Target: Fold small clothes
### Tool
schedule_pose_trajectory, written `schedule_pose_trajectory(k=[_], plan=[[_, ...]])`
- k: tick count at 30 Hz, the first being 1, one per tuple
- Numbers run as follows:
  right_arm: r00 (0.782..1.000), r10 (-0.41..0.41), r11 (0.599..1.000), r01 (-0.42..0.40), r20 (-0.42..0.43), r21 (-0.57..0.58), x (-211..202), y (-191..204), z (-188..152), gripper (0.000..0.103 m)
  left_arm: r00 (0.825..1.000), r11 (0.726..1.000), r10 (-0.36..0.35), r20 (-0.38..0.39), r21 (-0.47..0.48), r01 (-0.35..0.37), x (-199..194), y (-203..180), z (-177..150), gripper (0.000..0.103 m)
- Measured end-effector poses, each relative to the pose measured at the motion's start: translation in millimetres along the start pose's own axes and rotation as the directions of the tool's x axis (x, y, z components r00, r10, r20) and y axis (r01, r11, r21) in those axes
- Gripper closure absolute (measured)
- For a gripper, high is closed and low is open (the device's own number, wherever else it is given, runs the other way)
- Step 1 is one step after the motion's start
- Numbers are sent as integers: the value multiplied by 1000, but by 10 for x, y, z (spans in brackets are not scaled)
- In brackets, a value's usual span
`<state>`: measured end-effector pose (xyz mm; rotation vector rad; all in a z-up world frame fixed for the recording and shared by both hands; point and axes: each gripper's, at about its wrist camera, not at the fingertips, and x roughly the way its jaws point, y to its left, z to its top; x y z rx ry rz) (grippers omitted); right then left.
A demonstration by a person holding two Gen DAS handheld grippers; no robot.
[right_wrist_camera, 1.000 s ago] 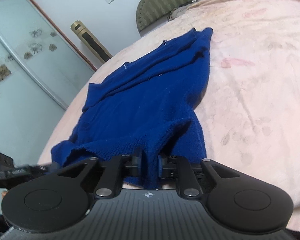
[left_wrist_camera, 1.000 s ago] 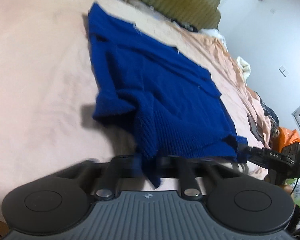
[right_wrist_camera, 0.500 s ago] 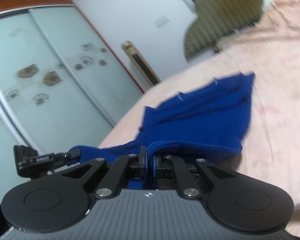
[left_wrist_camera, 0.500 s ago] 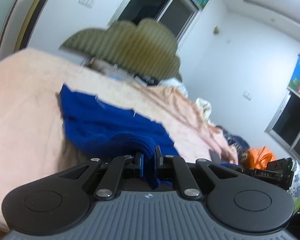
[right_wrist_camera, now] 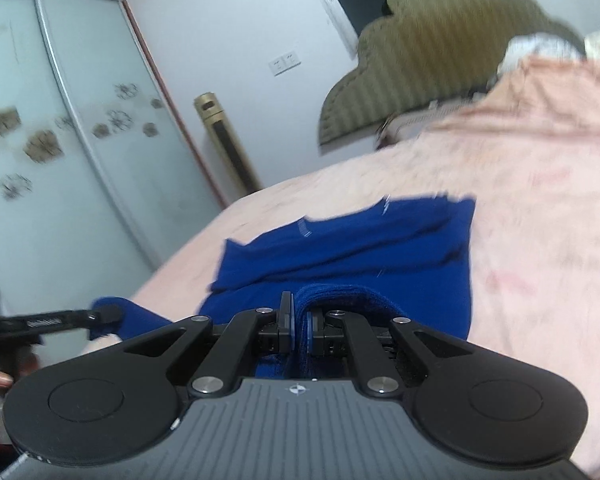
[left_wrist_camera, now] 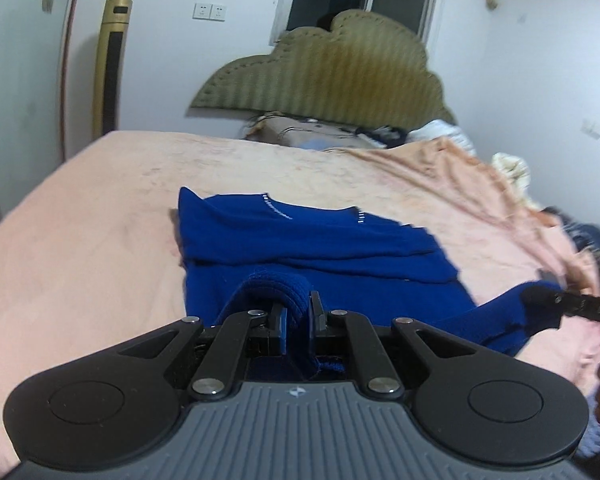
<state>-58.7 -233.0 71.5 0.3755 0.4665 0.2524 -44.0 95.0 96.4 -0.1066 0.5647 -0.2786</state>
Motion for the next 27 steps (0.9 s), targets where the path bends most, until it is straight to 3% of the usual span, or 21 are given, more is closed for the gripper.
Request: schedule_pose_trajectory(k=[3, 6, 27], plan=[[998, -64, 996, 66, 30, -63, 182, 114, 35, 92, 998, 998, 64, -15, 24, -63, 211, -111, 60, 94], [992, -115, 988, 119, 47, -95, 314, 159, 27, 92, 996, 997, 72, -43, 26, -71, 347, -166, 70, 94], [989, -141, 989, 142, 34, -38, 558, -27, 60, 92, 980, 977, 184, -72, 121, -175, 740, -271, 25, 94]])
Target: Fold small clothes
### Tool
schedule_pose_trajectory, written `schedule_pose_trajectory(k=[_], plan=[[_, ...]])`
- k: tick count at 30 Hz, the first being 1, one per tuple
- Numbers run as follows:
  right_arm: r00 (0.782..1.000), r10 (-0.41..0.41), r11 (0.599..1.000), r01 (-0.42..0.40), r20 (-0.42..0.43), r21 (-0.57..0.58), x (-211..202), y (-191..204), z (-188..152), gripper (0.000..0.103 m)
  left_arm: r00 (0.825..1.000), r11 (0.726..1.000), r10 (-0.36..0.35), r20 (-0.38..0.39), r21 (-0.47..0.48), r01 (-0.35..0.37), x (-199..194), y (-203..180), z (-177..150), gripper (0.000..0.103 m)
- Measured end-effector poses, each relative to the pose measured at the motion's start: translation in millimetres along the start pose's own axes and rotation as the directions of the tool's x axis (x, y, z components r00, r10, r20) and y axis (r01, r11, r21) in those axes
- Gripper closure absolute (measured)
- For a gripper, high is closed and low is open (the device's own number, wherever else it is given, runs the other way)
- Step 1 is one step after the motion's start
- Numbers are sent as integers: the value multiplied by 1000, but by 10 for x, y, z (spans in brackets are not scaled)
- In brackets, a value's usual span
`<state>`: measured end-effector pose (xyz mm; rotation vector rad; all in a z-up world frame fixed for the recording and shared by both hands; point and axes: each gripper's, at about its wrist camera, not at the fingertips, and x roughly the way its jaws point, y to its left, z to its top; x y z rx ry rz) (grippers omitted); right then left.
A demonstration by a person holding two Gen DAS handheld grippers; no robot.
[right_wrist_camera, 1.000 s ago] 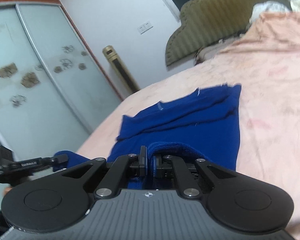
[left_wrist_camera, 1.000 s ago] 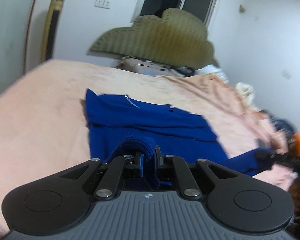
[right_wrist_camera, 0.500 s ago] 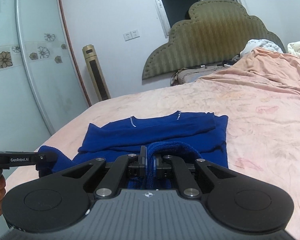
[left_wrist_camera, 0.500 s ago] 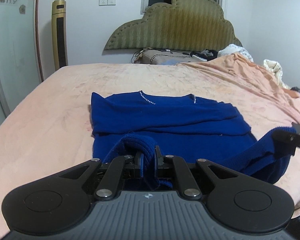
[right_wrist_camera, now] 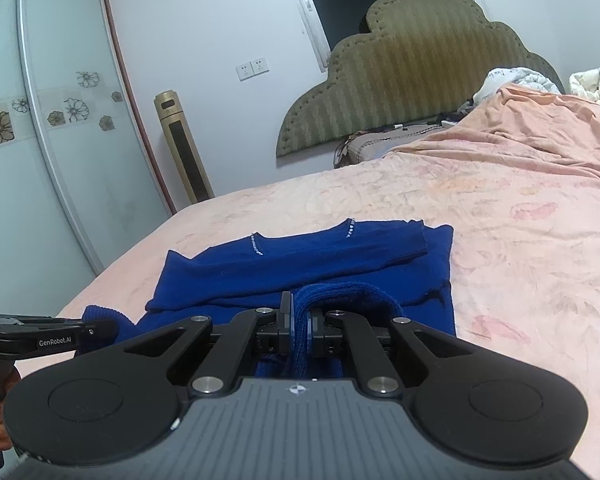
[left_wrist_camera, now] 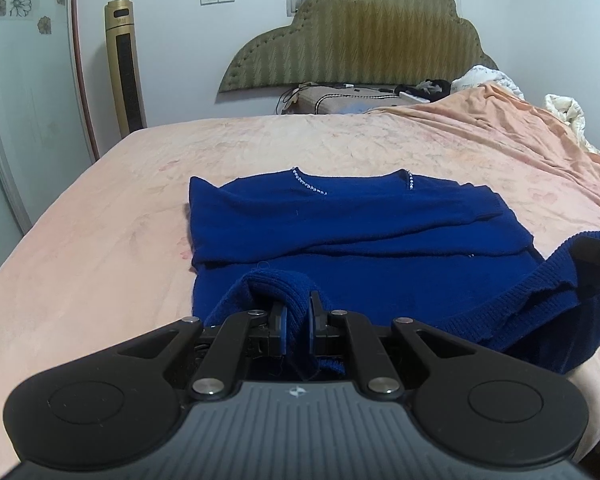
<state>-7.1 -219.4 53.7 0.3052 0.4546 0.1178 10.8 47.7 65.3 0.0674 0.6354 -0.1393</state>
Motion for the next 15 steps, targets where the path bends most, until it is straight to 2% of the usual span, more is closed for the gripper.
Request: schedule_pose_trajectory(k=[15], plan=[[1000, -3, 999, 2, 20, 54, 202, -186, 154, 92, 1000, 1000, 22, 12, -11, -22, 203, 39, 216, 94]])
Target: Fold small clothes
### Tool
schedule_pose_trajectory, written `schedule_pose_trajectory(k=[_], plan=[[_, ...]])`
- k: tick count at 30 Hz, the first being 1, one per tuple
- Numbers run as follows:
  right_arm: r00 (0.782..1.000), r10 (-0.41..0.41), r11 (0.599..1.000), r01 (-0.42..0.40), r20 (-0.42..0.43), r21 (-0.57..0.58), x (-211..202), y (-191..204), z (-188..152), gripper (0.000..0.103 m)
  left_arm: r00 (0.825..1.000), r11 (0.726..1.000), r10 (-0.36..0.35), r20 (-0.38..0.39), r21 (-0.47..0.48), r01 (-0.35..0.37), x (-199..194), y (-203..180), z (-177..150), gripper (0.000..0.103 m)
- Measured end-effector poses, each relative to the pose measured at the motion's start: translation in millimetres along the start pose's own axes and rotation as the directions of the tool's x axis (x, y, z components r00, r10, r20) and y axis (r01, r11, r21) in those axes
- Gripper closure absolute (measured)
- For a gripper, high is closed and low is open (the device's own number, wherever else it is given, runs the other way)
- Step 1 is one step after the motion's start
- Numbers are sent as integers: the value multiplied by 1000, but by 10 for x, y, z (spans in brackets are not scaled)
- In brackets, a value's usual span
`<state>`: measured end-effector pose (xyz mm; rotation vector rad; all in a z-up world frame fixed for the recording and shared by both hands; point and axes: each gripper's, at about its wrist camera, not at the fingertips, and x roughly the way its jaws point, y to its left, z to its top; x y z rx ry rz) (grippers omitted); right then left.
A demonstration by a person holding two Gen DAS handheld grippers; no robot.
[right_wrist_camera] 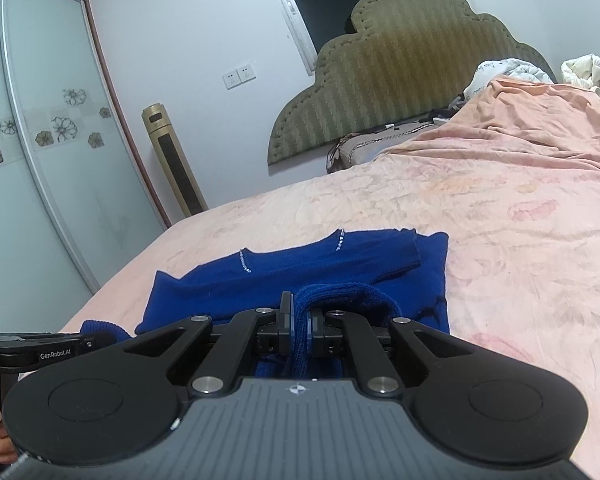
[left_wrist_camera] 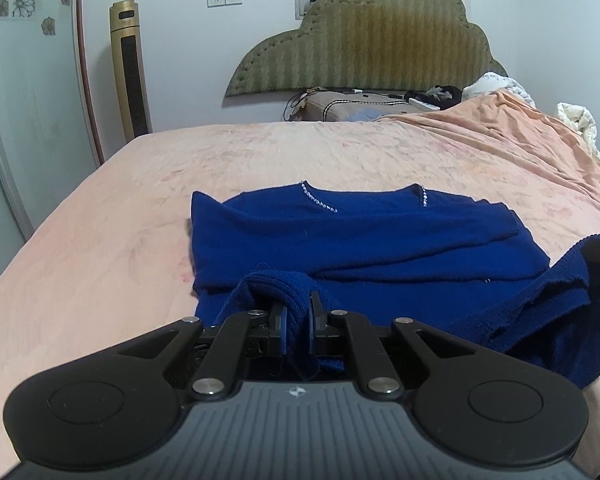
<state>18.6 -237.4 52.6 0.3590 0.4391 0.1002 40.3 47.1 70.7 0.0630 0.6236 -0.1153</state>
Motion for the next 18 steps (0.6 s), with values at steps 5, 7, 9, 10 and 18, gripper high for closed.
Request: schedule_pose_trajectory(k=[5, 7, 9, 10, 18], plan=[[1000, -10, 1000, 10, 7, 16, 121, -41, 85, 92, 1000, 1000, 10, 25, -20, -10, 61, 33, 177, 94], [1000, -13, 1000, 13, 11, 22, 173, -58, 132, 92, 999, 1000, 11, 37, -21, -10, 81, 40, 273, 94], [1000, -16, 1000, 15, 17, 25, 233, -67, 193, 92, 999, 1000, 12, 45, -19, -11, 118, 34, 378, 94], [1000, -17, 1000, 16, 19, 27, 257, -70, 221, 92, 999, 1000, 13, 47, -17, -12, 143, 30, 417, 94], [999, -15, 999, 13, 51, 39, 466, -94, 499, 92, 998, 1000, 24, 50, -14, -23, 346, 4, 688, 94]])
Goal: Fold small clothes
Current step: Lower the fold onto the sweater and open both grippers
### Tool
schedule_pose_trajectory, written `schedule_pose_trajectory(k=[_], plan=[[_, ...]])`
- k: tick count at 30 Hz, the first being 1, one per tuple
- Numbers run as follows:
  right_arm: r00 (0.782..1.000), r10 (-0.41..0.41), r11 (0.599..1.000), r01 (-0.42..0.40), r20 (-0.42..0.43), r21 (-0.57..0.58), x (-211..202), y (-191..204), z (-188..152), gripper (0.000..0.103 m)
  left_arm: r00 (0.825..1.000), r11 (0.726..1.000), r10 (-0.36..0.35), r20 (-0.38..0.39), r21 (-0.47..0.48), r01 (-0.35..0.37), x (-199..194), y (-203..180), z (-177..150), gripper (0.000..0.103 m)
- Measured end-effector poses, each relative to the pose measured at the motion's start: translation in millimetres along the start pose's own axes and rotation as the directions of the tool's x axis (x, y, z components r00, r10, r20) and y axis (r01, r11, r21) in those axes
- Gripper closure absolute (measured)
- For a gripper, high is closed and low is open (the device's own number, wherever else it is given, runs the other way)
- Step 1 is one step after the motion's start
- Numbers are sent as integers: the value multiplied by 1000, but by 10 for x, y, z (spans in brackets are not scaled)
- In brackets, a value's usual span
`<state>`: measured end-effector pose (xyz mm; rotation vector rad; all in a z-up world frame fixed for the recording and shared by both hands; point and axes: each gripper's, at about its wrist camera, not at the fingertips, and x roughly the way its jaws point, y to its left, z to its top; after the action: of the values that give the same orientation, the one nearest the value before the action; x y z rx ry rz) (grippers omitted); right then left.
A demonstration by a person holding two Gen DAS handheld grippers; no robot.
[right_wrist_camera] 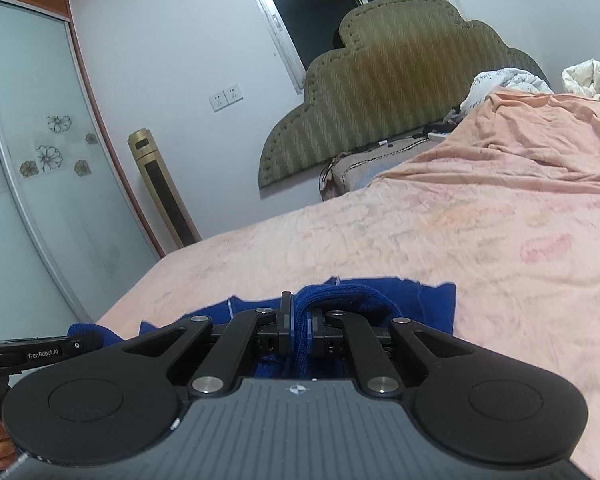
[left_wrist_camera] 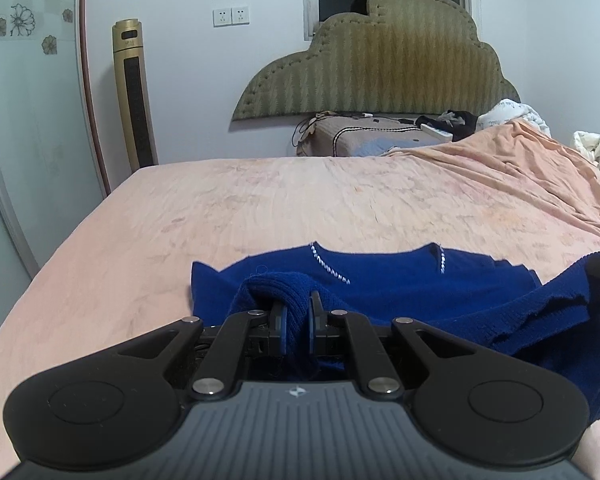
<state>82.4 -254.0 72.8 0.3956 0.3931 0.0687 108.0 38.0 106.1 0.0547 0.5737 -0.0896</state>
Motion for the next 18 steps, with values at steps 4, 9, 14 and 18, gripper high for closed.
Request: schedule_pose_trajectory(k=[4, 9, 14, 18], plan=[[1000, 1, 1000, -1, 7, 2, 102, -2, 98, 92, 1000, 1000, 3, -7, 2, -2, 101, -3, 88, 94], [1000, 1, 1000, -2, 10, 12, 215, -33, 183, 92, 1000, 1000, 3, -13, 7, -3, 203, 0, 161, 94], [1000, 0, 1000, 0, 13, 17, 314, -53, 230, 92, 1000, 1000, 7, -20, 11, -6, 322, 18, 216, 94], [1000, -3, 1000, 3, 11, 22, 429, -82, 250, 92, 1000, 999, 17, -21, 30, -17, 461, 2, 264, 94]])
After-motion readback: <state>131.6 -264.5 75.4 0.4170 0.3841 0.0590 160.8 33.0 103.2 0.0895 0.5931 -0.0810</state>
